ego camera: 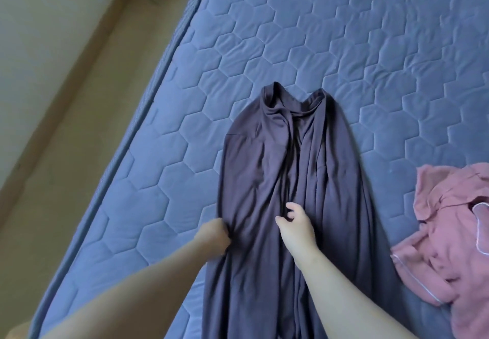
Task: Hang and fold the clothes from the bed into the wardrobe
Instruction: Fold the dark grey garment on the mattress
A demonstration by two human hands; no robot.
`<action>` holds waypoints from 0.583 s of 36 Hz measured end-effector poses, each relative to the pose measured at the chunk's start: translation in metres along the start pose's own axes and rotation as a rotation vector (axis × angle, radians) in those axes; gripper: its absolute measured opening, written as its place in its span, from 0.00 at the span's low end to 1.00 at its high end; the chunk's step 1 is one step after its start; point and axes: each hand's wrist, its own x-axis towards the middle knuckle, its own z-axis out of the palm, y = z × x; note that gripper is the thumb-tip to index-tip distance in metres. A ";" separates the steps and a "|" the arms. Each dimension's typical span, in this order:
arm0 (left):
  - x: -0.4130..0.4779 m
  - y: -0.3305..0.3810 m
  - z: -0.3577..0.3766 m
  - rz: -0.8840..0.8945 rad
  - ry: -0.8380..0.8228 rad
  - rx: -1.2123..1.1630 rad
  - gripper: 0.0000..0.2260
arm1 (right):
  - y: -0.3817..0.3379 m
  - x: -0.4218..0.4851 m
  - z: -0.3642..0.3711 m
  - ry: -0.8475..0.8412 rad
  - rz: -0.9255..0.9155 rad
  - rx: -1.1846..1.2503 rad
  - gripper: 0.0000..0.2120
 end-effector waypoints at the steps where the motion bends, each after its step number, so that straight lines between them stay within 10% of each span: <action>1: 0.001 -0.004 -0.004 0.012 -0.011 -0.012 0.09 | 0.001 0.000 0.002 0.019 0.007 -0.015 0.20; 14: 0.014 -0.052 -0.093 -0.322 0.305 -1.004 0.12 | -0.009 -0.007 0.019 0.125 0.053 -0.095 0.18; 21: 0.014 -0.062 -0.158 -0.358 0.815 -1.368 0.06 | -0.021 -0.007 0.028 0.137 0.020 -0.062 0.16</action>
